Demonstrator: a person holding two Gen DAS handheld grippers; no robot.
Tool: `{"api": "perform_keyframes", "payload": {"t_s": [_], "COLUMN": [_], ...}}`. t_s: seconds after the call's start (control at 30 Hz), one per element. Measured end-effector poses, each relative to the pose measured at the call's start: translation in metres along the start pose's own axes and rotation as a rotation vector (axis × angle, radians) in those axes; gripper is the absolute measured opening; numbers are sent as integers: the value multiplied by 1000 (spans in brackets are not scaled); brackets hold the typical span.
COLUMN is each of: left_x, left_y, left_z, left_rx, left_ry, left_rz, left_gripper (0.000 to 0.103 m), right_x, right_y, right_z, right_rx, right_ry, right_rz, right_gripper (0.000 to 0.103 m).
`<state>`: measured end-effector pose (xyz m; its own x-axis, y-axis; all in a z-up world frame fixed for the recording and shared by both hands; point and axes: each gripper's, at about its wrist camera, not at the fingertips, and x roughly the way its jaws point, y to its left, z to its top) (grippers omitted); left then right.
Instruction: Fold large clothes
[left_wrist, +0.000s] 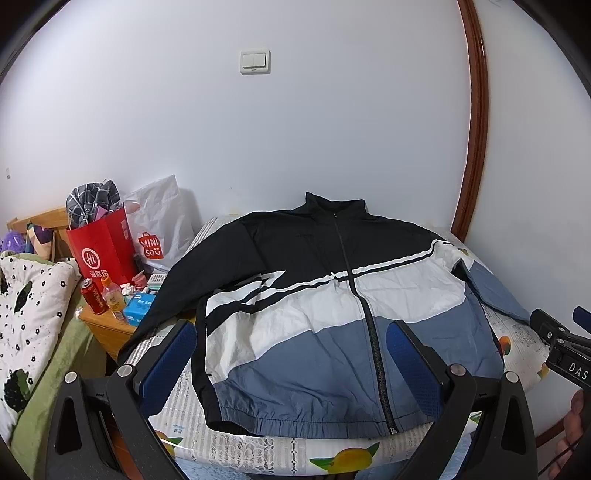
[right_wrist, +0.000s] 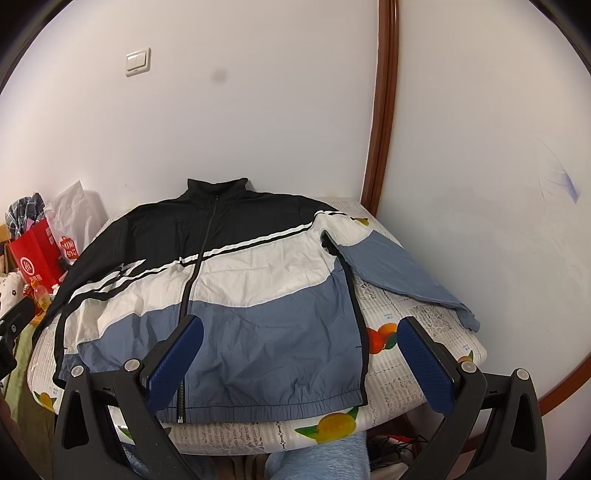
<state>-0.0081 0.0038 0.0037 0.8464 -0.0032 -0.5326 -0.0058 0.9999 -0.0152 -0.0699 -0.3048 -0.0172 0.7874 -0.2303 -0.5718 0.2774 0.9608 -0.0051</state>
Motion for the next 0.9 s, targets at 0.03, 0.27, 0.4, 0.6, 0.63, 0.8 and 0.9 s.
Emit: {"api": "perform_keyframes", "payload": {"t_s": [0.03,0.27,0.4,0.6,0.63,0.8,0.9], "left_x": [0,1,13,49,55,93,115], "left_y": [0,5,14,32,35,67,89], "left_z": [0,5,11,8,7,2,-1], "left_rx": [-1,-3,-25,-27,-24,-63,-78], "left_ry": [1,-2,10,82,92,159,195], "left_rz": [0,-2,-10,-16,-10,24,53], "left_gripper": [103,103,103,103,103,103,102], "right_x": [0,4,12,43,50,89,114], "right_y": [0,1,1,2,2,9,15], "right_z": [0,4,8,12,13,15,17], "right_rx": [0,-12,-15,-20,-21,-57,-63], "right_ry": [-1,0,4,33,40,78,106], "right_rz": [-1,-8,-4,20,21,-7,-14], "right_gripper": [103,103,103,103,103,103,103]}}
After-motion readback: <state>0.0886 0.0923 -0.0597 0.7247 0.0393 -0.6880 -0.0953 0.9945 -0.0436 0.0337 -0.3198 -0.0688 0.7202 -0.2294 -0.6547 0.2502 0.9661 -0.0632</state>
